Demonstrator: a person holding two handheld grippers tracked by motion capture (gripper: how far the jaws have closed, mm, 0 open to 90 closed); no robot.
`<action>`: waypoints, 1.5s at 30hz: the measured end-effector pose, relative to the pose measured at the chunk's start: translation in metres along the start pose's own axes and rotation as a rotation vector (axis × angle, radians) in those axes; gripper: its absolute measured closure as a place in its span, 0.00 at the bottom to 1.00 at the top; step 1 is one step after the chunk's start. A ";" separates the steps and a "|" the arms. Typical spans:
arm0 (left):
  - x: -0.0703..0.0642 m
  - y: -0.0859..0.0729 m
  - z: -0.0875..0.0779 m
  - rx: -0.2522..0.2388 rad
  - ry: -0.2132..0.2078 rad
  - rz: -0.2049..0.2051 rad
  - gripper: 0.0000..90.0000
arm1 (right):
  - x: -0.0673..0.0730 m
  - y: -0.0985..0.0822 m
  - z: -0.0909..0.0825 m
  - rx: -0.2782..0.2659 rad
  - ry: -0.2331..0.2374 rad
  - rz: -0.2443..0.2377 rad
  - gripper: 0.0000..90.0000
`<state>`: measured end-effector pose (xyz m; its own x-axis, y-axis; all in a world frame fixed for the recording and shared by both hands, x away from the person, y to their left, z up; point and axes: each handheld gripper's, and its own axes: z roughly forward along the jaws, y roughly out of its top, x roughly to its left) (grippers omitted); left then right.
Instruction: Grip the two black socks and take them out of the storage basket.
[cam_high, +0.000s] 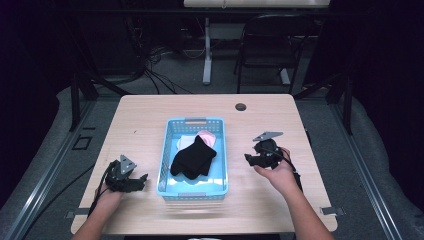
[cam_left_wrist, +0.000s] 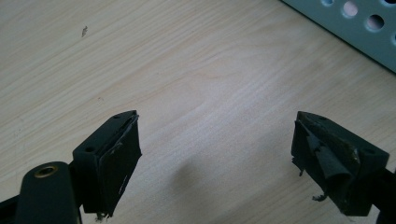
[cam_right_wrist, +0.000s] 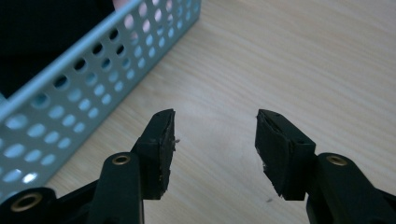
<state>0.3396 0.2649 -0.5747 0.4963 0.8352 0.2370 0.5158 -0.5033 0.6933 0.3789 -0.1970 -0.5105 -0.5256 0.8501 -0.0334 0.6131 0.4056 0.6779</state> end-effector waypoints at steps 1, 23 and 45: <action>0.000 0.000 0.000 0.000 0.001 0.000 0.17 | -0.002 0.013 -0.006 0.001 0.023 -0.004 0.54; -0.002 0.000 0.000 0.001 -0.002 0.006 0.17 | 0.010 0.078 -0.005 0.045 0.070 -0.121 0.59; -0.001 0.001 0.000 -0.006 -0.006 0.006 0.17 | 0.074 0.123 0.064 0.133 0.241 -0.226 0.68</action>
<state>0.3395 0.2641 -0.5740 0.5035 0.8307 0.2375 0.5086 -0.5072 0.6957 0.4537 -0.0629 -0.4762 -0.7710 0.6367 0.0138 0.5289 0.6279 0.5710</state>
